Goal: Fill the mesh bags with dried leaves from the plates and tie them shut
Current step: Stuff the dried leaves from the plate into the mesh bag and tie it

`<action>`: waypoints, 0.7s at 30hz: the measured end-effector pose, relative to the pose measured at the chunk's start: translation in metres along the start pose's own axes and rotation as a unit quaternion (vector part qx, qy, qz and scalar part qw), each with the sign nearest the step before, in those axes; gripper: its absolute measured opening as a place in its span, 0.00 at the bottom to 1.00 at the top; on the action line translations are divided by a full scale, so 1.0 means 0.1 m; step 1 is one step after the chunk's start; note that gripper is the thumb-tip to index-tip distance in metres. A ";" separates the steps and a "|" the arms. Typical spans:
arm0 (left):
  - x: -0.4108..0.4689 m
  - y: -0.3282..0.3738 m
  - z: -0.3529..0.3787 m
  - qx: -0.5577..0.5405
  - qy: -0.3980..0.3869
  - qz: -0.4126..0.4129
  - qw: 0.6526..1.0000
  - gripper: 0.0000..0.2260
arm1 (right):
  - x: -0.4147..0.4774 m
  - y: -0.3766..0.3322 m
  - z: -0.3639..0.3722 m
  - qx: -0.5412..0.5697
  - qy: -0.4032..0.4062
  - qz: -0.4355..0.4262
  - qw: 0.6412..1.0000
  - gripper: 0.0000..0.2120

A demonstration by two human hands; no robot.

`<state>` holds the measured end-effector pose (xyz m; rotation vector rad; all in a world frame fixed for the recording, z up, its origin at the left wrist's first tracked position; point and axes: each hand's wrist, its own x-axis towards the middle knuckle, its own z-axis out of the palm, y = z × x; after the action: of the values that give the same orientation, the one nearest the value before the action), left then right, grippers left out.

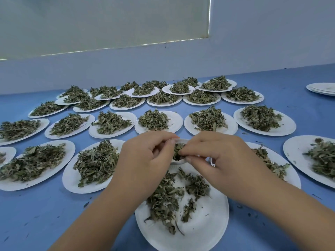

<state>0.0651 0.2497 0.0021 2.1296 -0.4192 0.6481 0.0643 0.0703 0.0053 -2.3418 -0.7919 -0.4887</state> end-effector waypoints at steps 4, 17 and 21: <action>0.00 0.00 -0.01 0.033 -0.008 0.028 0.999 0.07 | 0.01 0.03 0.00 0.031 0.021 0.057 0.998 0.06; -0.05 0.13 0.05 0.016 -0.041 0.058 0.997 0.09 | 0.14 0.03 0.17 0.053 0.035 0.155 0.986 0.11; -0.04 0.12 0.05 0.025 -0.027 0.057 0.998 0.09 | 0.12 0.02 0.08 0.095 0.018 0.157 0.983 0.12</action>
<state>0.0575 0.2392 0.0046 2.1873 -0.5622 0.6723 0.0762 0.0790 0.0050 -2.2178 -0.4180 -0.3043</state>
